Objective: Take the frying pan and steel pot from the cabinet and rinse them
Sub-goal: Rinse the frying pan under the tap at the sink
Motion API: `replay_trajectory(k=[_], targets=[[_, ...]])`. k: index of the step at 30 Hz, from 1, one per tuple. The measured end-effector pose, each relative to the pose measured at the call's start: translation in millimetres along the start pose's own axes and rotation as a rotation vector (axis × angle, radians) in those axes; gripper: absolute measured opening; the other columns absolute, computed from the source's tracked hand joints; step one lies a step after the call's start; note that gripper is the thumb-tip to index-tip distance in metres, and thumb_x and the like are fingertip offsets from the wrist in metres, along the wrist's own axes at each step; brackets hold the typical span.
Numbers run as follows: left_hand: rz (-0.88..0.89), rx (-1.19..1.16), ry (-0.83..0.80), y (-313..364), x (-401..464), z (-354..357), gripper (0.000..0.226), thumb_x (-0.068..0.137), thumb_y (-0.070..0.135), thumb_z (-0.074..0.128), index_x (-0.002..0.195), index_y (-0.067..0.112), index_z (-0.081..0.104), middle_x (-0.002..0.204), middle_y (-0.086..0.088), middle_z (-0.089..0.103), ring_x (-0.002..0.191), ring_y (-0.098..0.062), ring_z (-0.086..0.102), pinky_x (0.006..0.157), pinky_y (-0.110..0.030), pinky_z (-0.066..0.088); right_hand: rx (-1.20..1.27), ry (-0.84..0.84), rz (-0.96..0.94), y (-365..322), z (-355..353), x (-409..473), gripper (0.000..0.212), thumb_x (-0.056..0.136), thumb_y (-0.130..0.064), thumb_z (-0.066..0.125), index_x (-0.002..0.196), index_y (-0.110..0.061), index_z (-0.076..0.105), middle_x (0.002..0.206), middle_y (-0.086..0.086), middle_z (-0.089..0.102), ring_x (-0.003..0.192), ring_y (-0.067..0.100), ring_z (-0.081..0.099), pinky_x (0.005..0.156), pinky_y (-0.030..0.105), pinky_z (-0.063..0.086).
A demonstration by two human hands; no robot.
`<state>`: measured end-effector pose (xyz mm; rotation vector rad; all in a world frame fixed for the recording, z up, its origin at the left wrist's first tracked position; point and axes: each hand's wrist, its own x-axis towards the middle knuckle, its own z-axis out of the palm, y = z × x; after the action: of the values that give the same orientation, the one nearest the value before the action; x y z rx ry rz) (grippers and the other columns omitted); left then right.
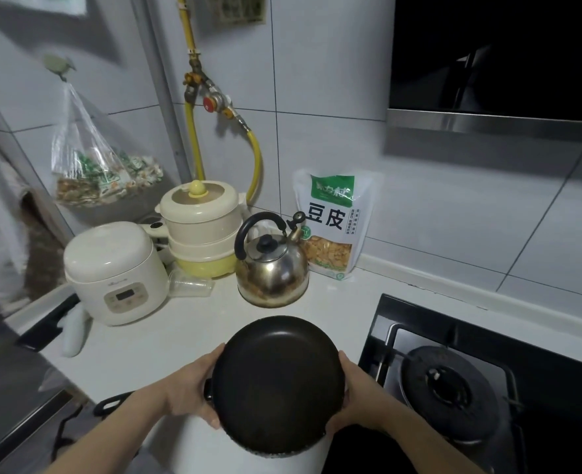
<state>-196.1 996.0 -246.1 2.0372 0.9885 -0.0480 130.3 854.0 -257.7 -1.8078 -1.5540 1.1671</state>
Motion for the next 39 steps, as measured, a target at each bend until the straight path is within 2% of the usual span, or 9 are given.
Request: replay_trajectory(k=[3, 7, 10, 14, 24, 29, 33, 35, 39], targets=[[-0.021, 0.004, -0.019, -1, 2, -2, 0.124, 0.057, 0.024, 0.092, 0.124, 0.068, -0.003, 0.123, 0.057, 0.026, 0.121, 0.028, 0.022, 0.090, 0.008, 0.017, -0.014, 0.004, 0.008, 2, 1, 1, 0.110, 0.038, -0.035, 0.094, 0.129, -0.048, 0.034, 0.124, -0.021, 0.053, 0.116, 0.002, 0.053, 0.096, 0.031, 0.051], [-0.056, -0.039, -0.018, -8, 7, 0, 0.136, 0.052, 0.027, 0.094, 0.140, 0.041, -0.009, 0.135, 0.035, 0.027, 0.138, -0.001, 0.022, 0.097, -0.001, 0.021, -0.027, 0.007, 0.027, 1, 1, 1, 0.109, 0.038, -0.035, 0.094, 0.127, -0.052, 0.034, 0.123, -0.022, 0.054, 0.115, 0.002, 0.053, 0.095, 0.031, 0.052], [-0.030, -0.002, -0.045, -1, 6, -3, 0.130, 0.054, 0.034, 0.092, 0.138, 0.041, -0.007, 0.132, 0.037, 0.024, 0.135, 0.000, 0.022, 0.094, 0.005, 0.020, -0.056, 0.001, 0.042, -2, 0, -2, 0.106, 0.039, -0.035, 0.093, 0.127, -0.049, 0.035, 0.122, -0.020, 0.055, 0.112, 0.004, 0.056, 0.091, 0.033, 0.055], [-0.027, 0.060, -0.072, 6, 3, -8, 0.135, 0.049, 0.047, 0.092, 0.147, 0.042, 0.000, 0.143, 0.022, 0.037, 0.136, -0.007, 0.033, 0.111, -0.023, 0.030, -0.101, -0.009, 0.068, -7, -3, -6, 0.105, 0.039, -0.035, 0.093, 0.128, -0.041, 0.036, 0.119, -0.014, 0.056, 0.105, 0.009, 0.061, 0.087, 0.036, 0.057], [-0.106, 0.109, -0.049, 2, -1, -6, 0.148, 0.037, 0.060, 0.088, 0.152, 0.034, -0.001, 0.146, 0.015, 0.035, 0.137, -0.012, 0.031, 0.114, -0.037, 0.029, -0.165, -0.023, 0.137, -15, -1, -9, 0.098, 0.048, -0.032, 0.092, 0.128, -0.033, 0.036, 0.117, -0.010, 0.055, 0.105, 0.010, 0.057, 0.092, 0.032, 0.053], [-0.028, 0.265, 0.094, 12, -10, -5, 0.098, 0.037, 0.068, 0.084, 0.119, 0.038, 0.039, 0.117, 0.016, 0.054, 0.111, -0.017, 0.051, 0.094, -0.034, 0.043, -0.342, 0.066, 0.097, -20, 4, -17, 0.103, 0.053, -0.046, 0.088, 0.139, -0.027, 0.034, 0.132, -0.007, 0.049, 0.124, 0.019, 0.047, 0.101, 0.033, 0.044], [-0.007, 0.390, 0.239, 26, -27, -7, 0.146, 0.039, 0.098, 0.046, 0.151, 0.009, 0.016, 0.157, -0.006, 0.022, 0.144, -0.024, 0.019, 0.114, -0.032, 0.017, -0.555, 0.231, 0.031, -32, 2, -41, 0.115, 0.076, -0.057, 0.073, 0.157, -0.015, 0.003, 0.164, 0.003, 0.003, 0.150, 0.023, 0.007, 0.120, 0.034, 0.014], [-0.006, 0.398, 0.314, 37, -35, -10, 0.143, 0.045, 0.100, 0.039, 0.154, 0.015, 0.002, 0.161, -0.003, 0.003, 0.148, -0.020, 0.001, 0.119, -0.032, 0.006, -0.589, 0.323, 0.008, -38, -7, -56, 0.111, 0.080, -0.060, 0.068, 0.157, -0.016, 0.001, 0.165, 0.004, -0.002, 0.151, 0.023, 0.003, 0.121, 0.035, 0.010], [0.102, 0.474, 0.392, 74, -47, -20, 0.132, 0.054, 0.099, 0.032, 0.153, 0.017, 0.002, 0.161, -0.002, 0.001, 0.148, -0.020, -0.002, 0.119, -0.032, 0.001, -0.615, 0.448, 0.009, -48, -36, -92, 0.108, 0.080, -0.060, 0.067, 0.157, -0.019, 0.003, 0.165, 0.003, -0.001, 0.151, 0.024, 0.005, 0.123, 0.036, 0.011]])
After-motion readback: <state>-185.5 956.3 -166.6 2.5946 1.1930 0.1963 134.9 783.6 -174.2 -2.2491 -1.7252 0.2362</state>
